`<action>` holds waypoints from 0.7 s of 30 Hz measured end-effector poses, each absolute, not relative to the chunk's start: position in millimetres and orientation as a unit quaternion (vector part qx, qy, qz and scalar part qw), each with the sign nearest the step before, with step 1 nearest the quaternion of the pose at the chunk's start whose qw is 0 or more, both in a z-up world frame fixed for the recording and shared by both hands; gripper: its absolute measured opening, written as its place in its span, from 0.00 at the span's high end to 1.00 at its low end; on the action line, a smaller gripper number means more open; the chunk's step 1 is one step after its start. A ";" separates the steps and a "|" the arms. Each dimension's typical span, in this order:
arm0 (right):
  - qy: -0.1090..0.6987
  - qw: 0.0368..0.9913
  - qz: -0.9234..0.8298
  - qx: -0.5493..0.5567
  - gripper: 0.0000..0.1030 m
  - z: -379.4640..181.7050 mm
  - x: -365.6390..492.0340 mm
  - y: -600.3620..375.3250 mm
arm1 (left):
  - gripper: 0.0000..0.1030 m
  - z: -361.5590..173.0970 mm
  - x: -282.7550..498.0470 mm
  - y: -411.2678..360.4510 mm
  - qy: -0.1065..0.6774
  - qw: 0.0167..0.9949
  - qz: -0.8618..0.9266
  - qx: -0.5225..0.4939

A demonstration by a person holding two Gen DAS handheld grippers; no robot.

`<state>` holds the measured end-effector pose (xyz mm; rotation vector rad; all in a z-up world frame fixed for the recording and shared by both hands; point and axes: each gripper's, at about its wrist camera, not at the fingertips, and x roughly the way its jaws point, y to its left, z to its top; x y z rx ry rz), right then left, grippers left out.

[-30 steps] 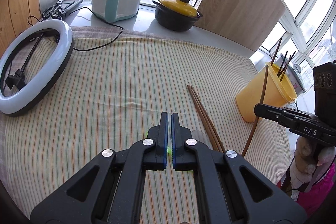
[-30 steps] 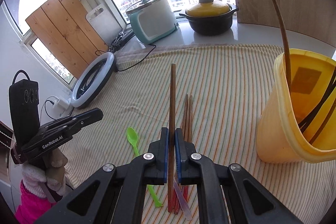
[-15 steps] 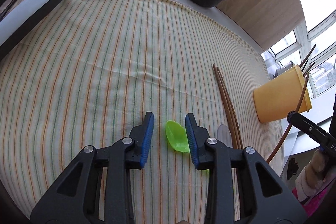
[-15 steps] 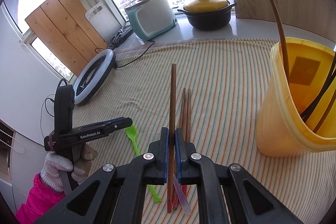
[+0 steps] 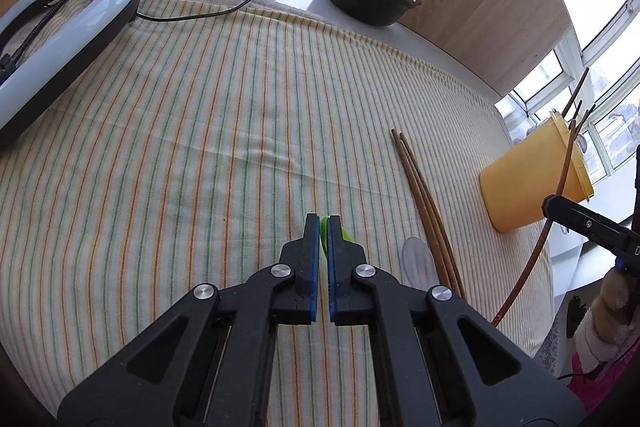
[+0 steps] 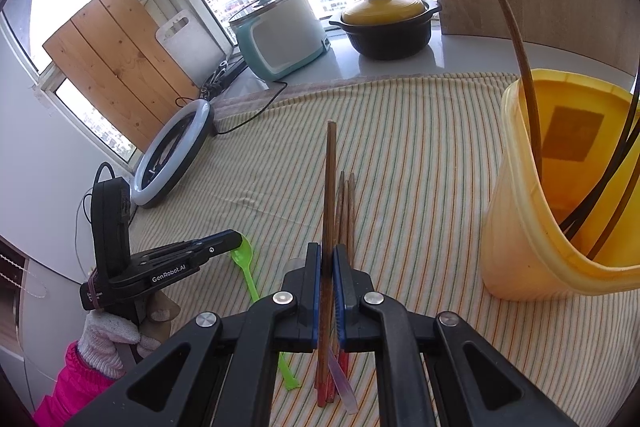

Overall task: Organize utensils
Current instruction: 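Lift the green spoon with the left tool while the right tool lifts its chopstick, then carry the spoon and chopstick over the yellow container and lower them in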

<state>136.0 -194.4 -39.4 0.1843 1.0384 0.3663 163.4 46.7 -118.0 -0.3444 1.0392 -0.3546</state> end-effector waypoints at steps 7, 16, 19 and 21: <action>0.469 0.863 0.171 0.083 0.96 -20.9 127.2 -202.6 | 1.00 -62.1 153.2 46.2 0.433 0.874 -0.172 -0.135; 0.434 0.881 0.168 0.083 0.97 7.3 112.4 -217.2 | 1.00 -10.2 144.9 43.1 0.381 0.895 -0.191 -0.131; 0.419 0.889 0.167 0.084 0.97 19.8 106.6 -223.3 | 1.00 2.8 141.7 38.1 0.368 0.899 -0.199 -0.132; 0.409 0.893 0.167 0.086 0.97 28.5 103.8 -227.9 | 1.00 10.4 142.4 32.7 0.360 0.902 -0.201 -0.129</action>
